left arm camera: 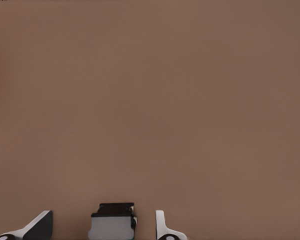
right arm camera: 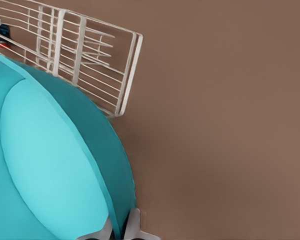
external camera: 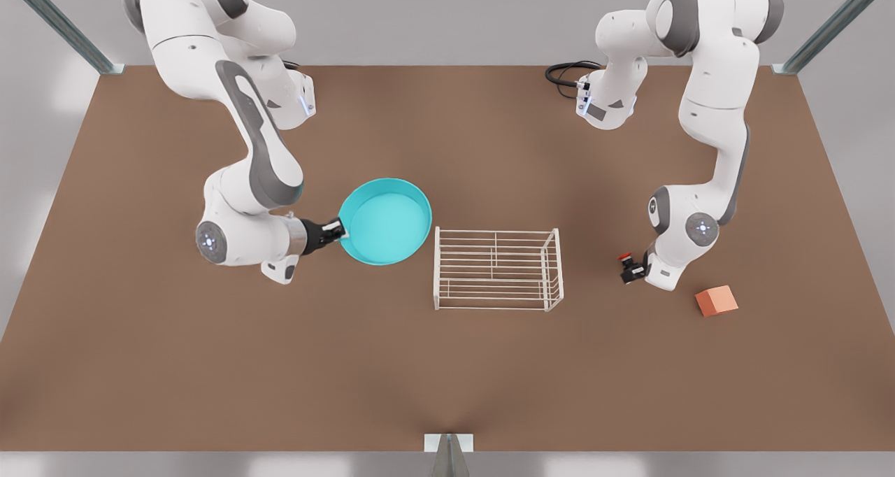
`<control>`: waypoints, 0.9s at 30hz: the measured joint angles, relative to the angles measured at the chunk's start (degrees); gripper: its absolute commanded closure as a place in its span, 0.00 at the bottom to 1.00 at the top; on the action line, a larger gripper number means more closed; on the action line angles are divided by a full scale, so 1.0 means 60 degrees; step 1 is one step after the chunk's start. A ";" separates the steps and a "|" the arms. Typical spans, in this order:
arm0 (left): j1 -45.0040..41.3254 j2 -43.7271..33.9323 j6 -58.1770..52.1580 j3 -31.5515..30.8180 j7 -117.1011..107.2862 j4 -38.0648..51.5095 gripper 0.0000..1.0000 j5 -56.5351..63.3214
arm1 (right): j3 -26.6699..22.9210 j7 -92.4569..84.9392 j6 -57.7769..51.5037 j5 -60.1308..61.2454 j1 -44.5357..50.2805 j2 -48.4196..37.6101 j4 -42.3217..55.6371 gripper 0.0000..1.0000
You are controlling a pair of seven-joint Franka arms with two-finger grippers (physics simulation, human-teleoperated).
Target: Place the plate on the shelf with right arm and place the red button switch in the plate with left arm
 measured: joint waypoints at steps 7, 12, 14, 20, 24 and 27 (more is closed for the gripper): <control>-0.0005 0.0327 0.0454 0.0003 -0.0118 -0.0195 0.00 0.0320 | 0.0001 0.1685 0.0683 0.0043 0.1945 0.1126 0.1275 0.77; -0.0152 0.0242 0.0626 -0.0005 -0.0297 -0.0201 0.50 0.0370 | -0.0028 0.2893 0.1337 0.0027 0.2893 0.1973 0.2285 0.77; -0.0180 0.0214 0.0655 0.0001 -0.0382 -0.0203 0.55 0.0400 | -0.0058 0.3355 0.1605 0.0021 0.3120 0.2400 0.2825 0.77; -0.0189 -0.0318 0.0385 -0.0013 -0.0600 0.0058 0.56 0.0472 | -0.0147 0.4539 0.2404 0.0000 0.3540 0.3015 0.3350 0.77; -0.0554 -0.0992 -0.1314 -0.0061 -0.0734 0.1916 0.56 0.0509 | -0.0163 0.5183 0.2757 -0.0039 0.3634 0.3036 0.3381 0.00; -0.0871 -0.1417 -0.3549 -0.0681 -0.0912 0.3897 0.56 0.0513 | -0.0752 0.5569 0.2822 -0.0101 0.3571 0.2229 0.3319 0.00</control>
